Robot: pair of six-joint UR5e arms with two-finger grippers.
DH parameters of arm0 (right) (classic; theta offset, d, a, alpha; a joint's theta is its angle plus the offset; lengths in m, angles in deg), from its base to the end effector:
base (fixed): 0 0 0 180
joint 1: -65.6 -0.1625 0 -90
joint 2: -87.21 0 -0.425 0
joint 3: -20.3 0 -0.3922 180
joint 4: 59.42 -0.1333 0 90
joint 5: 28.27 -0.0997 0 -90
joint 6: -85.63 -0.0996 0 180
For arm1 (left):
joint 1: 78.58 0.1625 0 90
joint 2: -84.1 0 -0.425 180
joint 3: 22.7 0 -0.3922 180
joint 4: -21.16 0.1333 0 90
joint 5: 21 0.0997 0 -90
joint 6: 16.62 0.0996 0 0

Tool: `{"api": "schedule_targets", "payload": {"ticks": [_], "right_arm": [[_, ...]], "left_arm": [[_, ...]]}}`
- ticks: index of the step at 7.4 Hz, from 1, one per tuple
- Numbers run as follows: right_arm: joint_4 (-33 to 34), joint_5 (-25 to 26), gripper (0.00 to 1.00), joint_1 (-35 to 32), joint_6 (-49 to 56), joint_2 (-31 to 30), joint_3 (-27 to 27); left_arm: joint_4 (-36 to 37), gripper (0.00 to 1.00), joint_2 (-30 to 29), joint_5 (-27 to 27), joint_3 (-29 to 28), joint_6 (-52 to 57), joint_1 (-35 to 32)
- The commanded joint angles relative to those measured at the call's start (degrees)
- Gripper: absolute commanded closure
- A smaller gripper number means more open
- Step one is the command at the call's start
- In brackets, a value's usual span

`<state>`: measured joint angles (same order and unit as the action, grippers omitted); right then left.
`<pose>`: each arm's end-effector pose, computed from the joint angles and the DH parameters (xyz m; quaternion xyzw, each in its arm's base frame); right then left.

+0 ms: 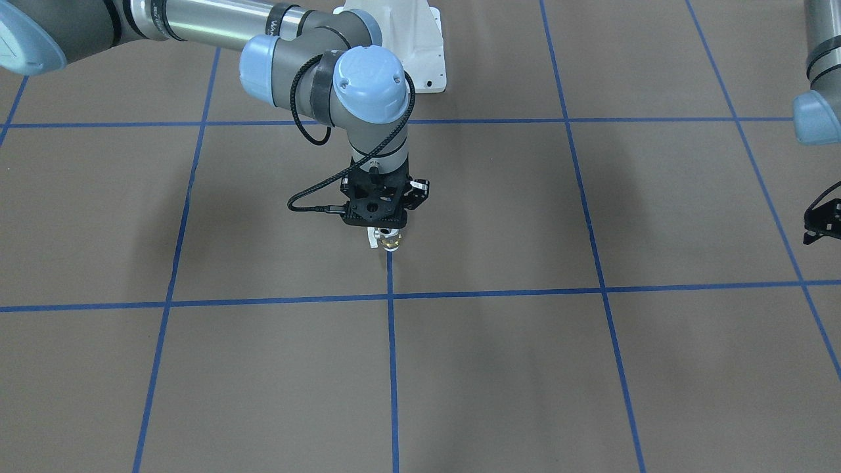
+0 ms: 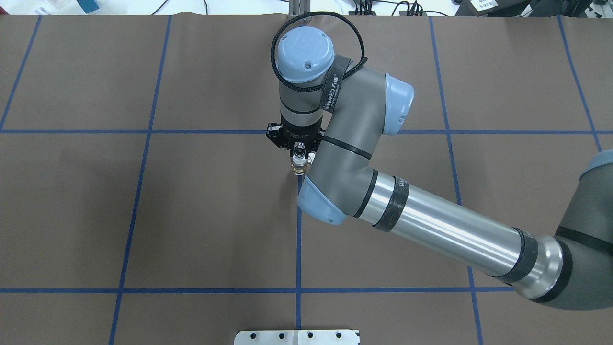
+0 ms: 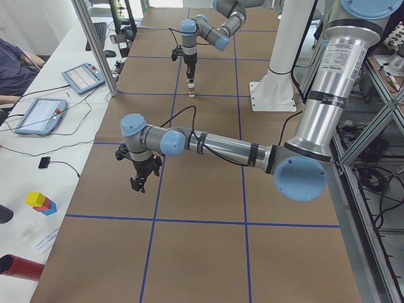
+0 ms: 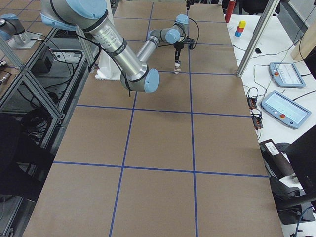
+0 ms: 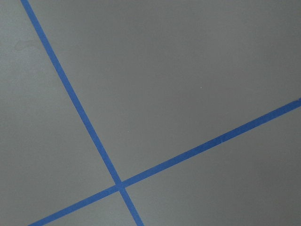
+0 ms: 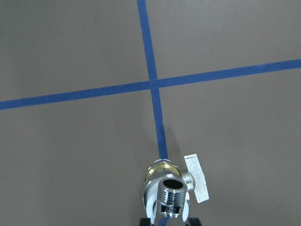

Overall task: Assemble PPR valve and pipe with both arms
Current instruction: 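Open the right gripper and raise it away from the assembly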

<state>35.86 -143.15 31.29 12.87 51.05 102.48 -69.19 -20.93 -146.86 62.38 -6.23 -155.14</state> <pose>-0.5680 -0.4982 0.1344 -0.0340 -0.3939 0.0617 0.9164 0.0687 -0.6098 0.5654 0.0785 0.3088 0.2231 0.9213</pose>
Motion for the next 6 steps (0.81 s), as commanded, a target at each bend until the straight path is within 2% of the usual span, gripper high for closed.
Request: {"api": "schedule_targets", "payload": {"ticks": [1, 2, 4, 6], "right_arm": [[0.0, 0.01, 0.36, 0.21, -0.01, 0.03, 0.0], [0.0, 0.01, 0.03, 0.21, -0.01, 0.12, 0.09], [0.09, -0.34, 0.01, -0.66, 0.16, 0.47, 1.48], [3.31, -5.15, 0.01, -6.7, 1.65, -0.57, 6.82]], "left_arm": [[0.0, 0.0, 0.0, 0.0, -0.09, 0.06, 0.0], [0.0, 0.0, 0.0, 0.0, -0.09, -0.02, 0.0], [0.0, 0.0, -0.09, 0.0, -0.01, 0.06, 0.0], [0.0, 0.0, 0.09, 0.26, -0.01, 0.15, 0.0]]}}
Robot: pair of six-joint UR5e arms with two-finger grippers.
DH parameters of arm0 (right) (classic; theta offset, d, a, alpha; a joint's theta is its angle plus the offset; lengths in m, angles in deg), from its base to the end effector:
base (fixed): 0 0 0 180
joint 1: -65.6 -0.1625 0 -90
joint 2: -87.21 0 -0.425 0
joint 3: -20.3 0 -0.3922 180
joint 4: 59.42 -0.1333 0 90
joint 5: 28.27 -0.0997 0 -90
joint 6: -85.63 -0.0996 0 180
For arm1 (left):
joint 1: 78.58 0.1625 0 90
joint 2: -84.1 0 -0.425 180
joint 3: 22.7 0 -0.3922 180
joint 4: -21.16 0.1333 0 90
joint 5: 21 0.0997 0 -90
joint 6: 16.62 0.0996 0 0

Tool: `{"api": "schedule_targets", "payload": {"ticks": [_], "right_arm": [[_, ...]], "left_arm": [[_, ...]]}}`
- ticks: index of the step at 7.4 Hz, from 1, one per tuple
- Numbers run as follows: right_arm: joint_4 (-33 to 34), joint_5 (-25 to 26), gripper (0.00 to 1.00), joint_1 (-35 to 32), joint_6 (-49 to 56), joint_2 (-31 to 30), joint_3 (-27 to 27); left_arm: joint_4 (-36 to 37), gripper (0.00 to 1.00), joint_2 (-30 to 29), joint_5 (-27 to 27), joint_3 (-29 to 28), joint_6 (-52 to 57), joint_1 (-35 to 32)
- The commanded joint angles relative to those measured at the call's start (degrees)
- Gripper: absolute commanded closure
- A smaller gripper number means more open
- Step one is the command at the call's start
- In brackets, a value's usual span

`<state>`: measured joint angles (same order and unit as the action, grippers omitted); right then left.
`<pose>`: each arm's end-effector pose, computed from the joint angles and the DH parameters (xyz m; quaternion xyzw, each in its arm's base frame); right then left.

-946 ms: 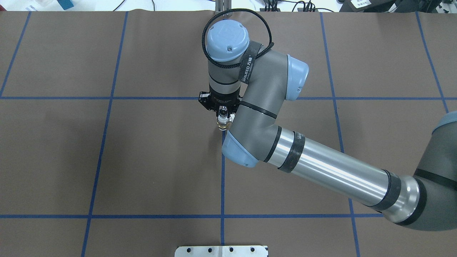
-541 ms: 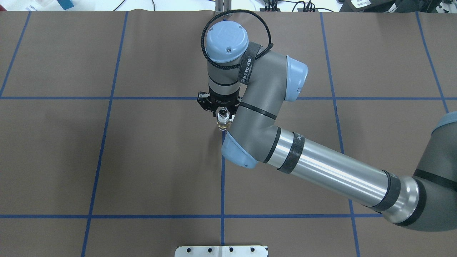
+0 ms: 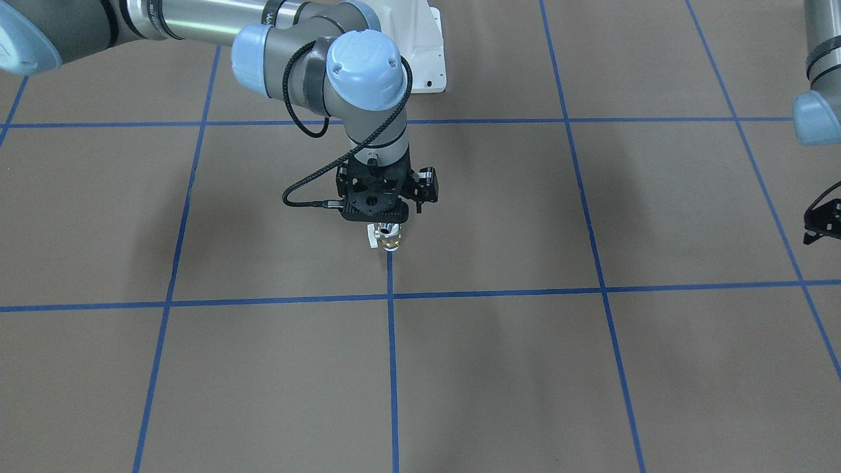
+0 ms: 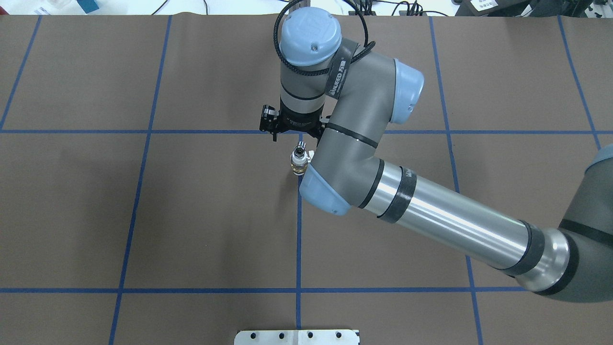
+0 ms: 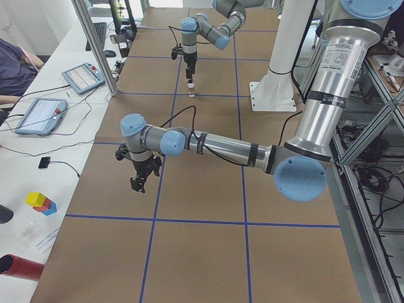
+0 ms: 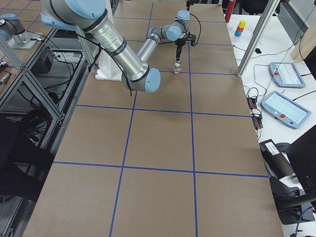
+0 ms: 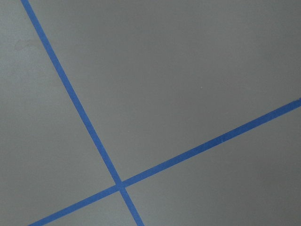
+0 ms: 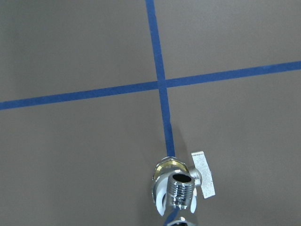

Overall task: Assemble PPR valve and pipe with both arms
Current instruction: 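Open the right gripper and raise it away from the assembly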

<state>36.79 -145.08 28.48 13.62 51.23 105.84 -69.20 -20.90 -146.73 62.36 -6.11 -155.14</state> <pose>-0.5302 -0.5121 0.1099 -0.0248 -0.4182 0.0658 0.9056 0.0684 -0.6096 0.5660 0.0786 0.3076 0.2239 0.9214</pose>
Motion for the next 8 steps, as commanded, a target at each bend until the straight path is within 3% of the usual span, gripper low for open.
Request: {"api": "schedule_targets", "payload": {"ticks": [1, 2, 4, 6, 8], "right_arm": [[8.07, -5.33, 0.01, -7.66, 5.95, -1.9, 7.5], [14.56, -5.79, 0.01, -10.83, 13.92, -5.56, 13.63], [16.47, -7.62, 0.01, -18.74, 28.35, -15.92, 19.3], [15.86, -11.05, 0.01, -27.78, 48.17, -26.99, 19.58], [15.77, -12.2, 0.01, -37.09, 70.67, -36.58, 16.26]], "left_arm": [[0.0, 0.0, 0.06, 0.13, -0.16, 0.04, -0.26], [0.0, 0.0, 0.06, 0.13, -0.16, 0.12, -0.52], [0.0, 0.0, 0.32, -0.04, -0.07, 0.39, -1.93], [0.09, 0.0, 2.16, -0.3, -0.33, 3.61, -4.12], [0.09, 0.0, 4.52, -0.57, -1.3, 5.92, -7.54]]}}
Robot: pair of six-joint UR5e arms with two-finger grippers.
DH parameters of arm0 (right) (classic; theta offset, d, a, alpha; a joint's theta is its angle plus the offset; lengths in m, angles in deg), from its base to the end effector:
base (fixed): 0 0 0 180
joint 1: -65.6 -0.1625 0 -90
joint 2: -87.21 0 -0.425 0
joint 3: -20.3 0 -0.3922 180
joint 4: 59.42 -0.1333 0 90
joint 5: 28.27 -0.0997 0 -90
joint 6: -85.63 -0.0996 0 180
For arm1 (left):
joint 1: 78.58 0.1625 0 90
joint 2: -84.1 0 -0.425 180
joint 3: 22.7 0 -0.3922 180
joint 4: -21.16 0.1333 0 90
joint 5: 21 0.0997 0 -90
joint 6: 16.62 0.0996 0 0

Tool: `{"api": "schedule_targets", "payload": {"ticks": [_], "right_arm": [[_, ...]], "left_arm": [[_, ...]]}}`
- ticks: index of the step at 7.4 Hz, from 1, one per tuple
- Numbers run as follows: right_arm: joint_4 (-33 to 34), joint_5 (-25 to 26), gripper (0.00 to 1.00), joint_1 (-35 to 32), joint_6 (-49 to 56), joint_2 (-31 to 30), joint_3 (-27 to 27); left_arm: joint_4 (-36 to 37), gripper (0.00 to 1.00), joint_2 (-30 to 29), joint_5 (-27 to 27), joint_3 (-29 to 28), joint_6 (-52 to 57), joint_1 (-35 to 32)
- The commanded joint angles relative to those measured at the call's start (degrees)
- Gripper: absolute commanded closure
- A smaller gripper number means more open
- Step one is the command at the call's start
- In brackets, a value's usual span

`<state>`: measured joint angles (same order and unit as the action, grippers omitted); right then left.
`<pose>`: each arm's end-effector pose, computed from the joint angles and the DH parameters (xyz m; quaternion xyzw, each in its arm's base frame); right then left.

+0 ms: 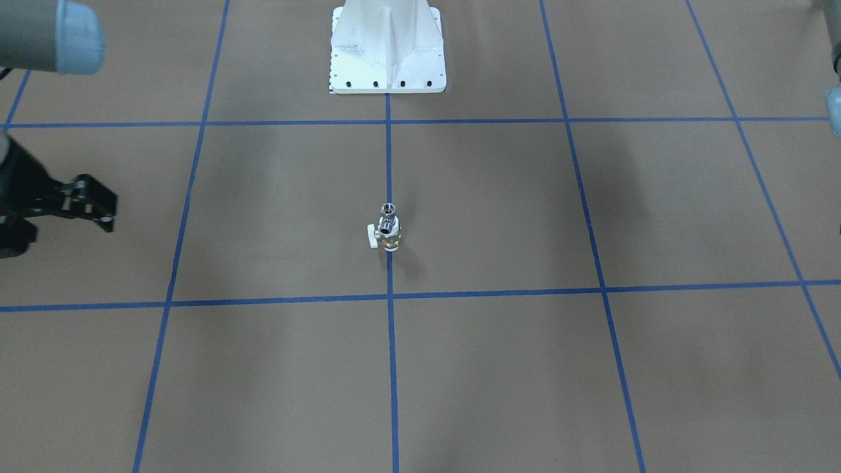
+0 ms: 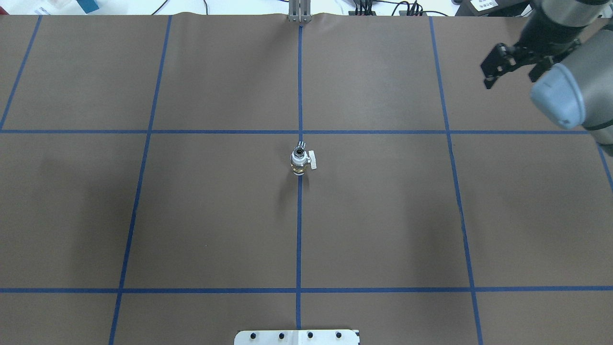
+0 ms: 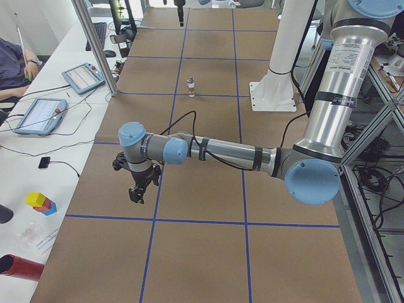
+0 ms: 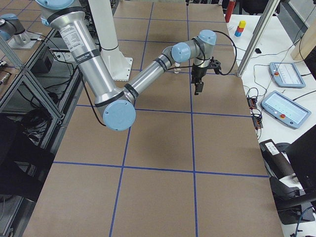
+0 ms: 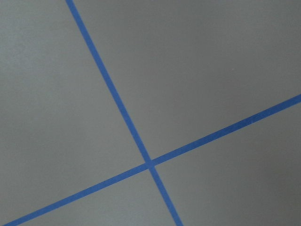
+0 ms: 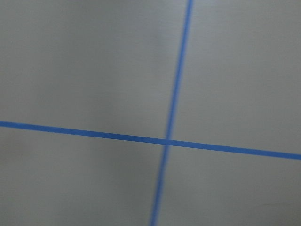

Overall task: Assemble PPR valve and pipe with both arms
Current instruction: 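Open the right gripper and raise it away from the assembly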

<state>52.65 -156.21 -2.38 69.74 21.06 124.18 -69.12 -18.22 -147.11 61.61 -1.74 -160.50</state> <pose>-0.1579 -0.5825 0.3599 0.0172 -0.3464 -0.0943 0.9332 0.0089 -0.5936 0.6003 0.0755 0.3054 0.2072 0.9263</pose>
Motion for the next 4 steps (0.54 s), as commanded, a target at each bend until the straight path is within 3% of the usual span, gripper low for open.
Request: {"api": "schedule_targets", "payload": {"ticks": [1, 3, 4], "right_arm": [[-1.92, -2.82, 0.01, -10.54, 21.87, -10.02, -4.63], [-12.43, -4.6, 0.01, -16.89, 30.71, -15.57, -12.71], [-12.92, -4.17, 0.01, -17.87, 30.82, -16.98, -12.31]], "left_arm": [[0.1, 0.0, 2.3, -1.84, -1.86, 5.3, -4.46], [0.1, 0.0, 2.39, -4.58, -6.34, 11.02, -9.3], [0.27, 0.0, 2.39, -4.58, -6.27, 11.05, -10.53]]}}
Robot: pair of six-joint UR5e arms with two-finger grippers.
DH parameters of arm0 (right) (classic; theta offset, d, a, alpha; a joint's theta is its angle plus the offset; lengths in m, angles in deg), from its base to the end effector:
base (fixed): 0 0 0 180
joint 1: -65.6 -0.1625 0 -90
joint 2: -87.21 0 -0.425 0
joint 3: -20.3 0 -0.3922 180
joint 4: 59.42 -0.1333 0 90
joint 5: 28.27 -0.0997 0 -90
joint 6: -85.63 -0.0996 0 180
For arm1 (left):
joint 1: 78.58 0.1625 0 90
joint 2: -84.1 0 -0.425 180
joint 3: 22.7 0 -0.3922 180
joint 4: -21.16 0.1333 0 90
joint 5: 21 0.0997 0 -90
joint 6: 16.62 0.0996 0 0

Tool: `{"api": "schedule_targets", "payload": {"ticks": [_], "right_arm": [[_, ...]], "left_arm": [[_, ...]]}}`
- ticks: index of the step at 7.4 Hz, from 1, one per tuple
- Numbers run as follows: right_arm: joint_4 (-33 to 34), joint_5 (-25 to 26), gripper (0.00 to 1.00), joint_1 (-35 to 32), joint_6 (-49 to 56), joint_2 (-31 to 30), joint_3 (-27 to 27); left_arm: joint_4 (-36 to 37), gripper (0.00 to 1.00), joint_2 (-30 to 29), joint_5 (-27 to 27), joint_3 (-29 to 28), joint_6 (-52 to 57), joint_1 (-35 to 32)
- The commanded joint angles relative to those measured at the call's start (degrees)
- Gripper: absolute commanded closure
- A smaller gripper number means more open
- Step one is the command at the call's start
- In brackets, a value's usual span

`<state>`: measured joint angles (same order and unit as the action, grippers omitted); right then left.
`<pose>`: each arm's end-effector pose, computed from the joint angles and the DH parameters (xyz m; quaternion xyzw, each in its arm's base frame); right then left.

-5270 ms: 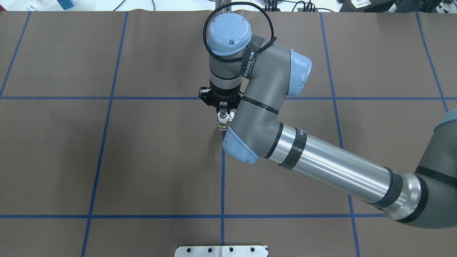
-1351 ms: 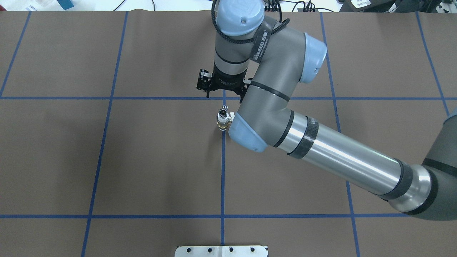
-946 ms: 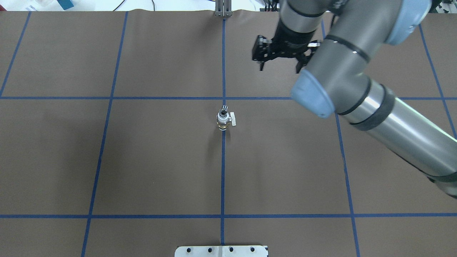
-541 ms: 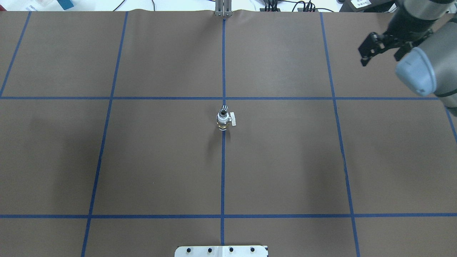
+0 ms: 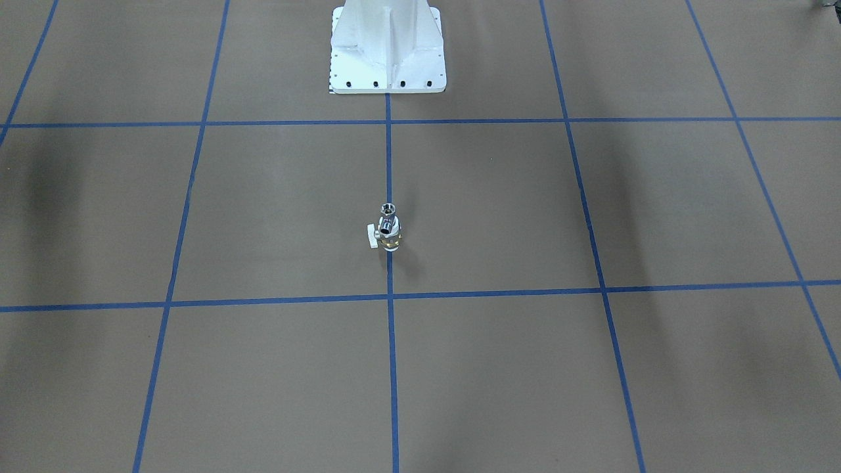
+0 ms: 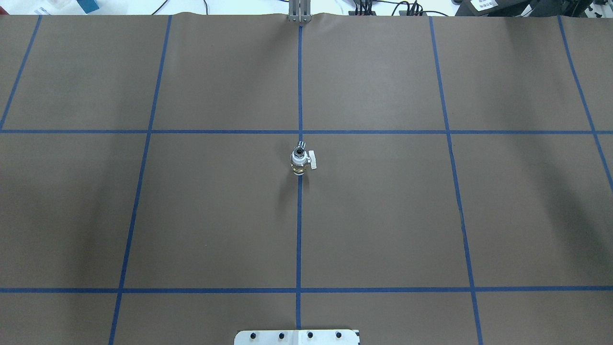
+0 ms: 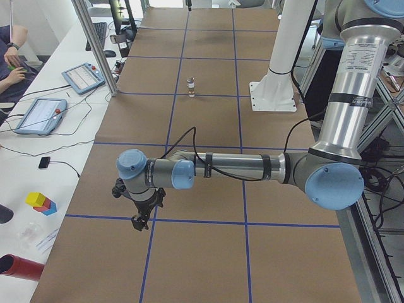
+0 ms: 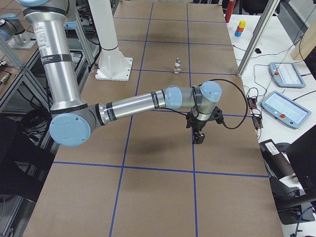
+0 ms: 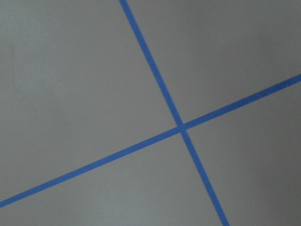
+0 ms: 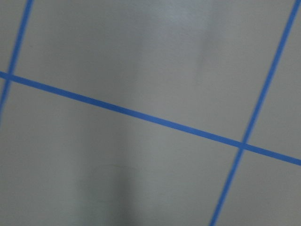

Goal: Assemble PPR valve and pipe with both arms

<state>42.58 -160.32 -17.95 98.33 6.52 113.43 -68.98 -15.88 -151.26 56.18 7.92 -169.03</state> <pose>0.0042 -0.5560 0.5706 0.0231 -0.3580 -0.1566 0.9202 -0.0734 -0.5636 0.6666 0.0665 0.3378 0.1930 0.9188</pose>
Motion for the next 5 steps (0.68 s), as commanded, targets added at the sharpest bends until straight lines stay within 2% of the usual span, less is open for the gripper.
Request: {"api": "schedule_targets", "payload": {"ticks": [1, 2, 5], "right_arm": [[-2.85, 0.12, 0.01, -2.32, 2.59, -3.15, -2.25], [-2.94, 0.13, 0.01, -2.23, 2.33, -3.85, -4.87], [-2.85, 0.39, 0.01, -5.47, 1.28, -4.21, -4.8]], "left_arm": [[0.32, 0.0, -0.12, -0.43, -0.48, 1.04, -2.71], [0.32, 0.0, -0.03, -0.43, -0.04, 0.68, -2.71], [0.93, 0.0, 2.24, -0.34, 4.87, -0.37, -2.8]]}}
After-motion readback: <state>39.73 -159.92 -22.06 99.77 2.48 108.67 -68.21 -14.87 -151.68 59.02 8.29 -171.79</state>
